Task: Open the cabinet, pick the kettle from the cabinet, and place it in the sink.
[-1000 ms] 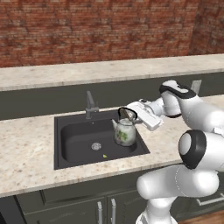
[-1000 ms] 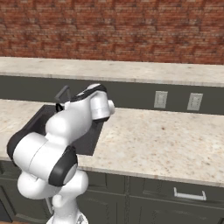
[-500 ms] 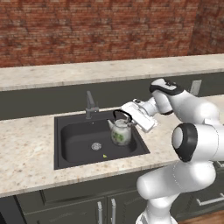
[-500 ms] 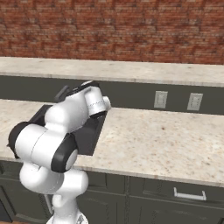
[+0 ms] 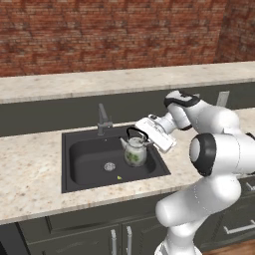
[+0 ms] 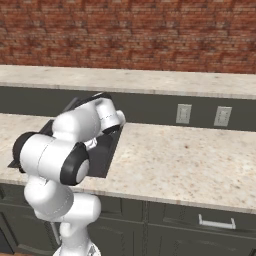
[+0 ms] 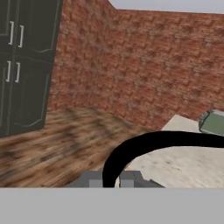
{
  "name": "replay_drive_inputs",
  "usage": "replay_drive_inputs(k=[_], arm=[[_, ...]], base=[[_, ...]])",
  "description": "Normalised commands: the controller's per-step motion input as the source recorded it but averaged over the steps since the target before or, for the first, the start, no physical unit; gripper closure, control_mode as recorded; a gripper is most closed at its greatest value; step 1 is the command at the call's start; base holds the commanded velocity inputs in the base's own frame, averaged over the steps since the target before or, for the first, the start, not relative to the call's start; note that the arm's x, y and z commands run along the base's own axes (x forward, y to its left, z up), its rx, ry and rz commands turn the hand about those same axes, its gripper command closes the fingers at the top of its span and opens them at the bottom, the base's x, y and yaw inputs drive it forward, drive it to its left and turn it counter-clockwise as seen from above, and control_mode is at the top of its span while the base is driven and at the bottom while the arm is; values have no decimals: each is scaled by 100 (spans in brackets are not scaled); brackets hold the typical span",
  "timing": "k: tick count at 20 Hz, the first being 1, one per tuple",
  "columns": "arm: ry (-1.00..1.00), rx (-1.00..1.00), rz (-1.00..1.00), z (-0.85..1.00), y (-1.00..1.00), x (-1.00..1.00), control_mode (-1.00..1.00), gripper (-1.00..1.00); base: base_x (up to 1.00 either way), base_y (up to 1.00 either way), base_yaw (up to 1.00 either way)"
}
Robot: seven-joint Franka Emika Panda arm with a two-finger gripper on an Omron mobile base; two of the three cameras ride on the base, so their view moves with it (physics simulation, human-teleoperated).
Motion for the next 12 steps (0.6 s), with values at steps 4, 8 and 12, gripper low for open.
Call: replay_drive_inputs(k=[4,8,12], arm=[[0,0,1,-14,10,7,-100,100],[0,0,0,-14,7,10,-100,100],[-1,0,0,-16,7,8,-100,100]], base=[[0,0,0],[0,0,0],[0,0,0]])
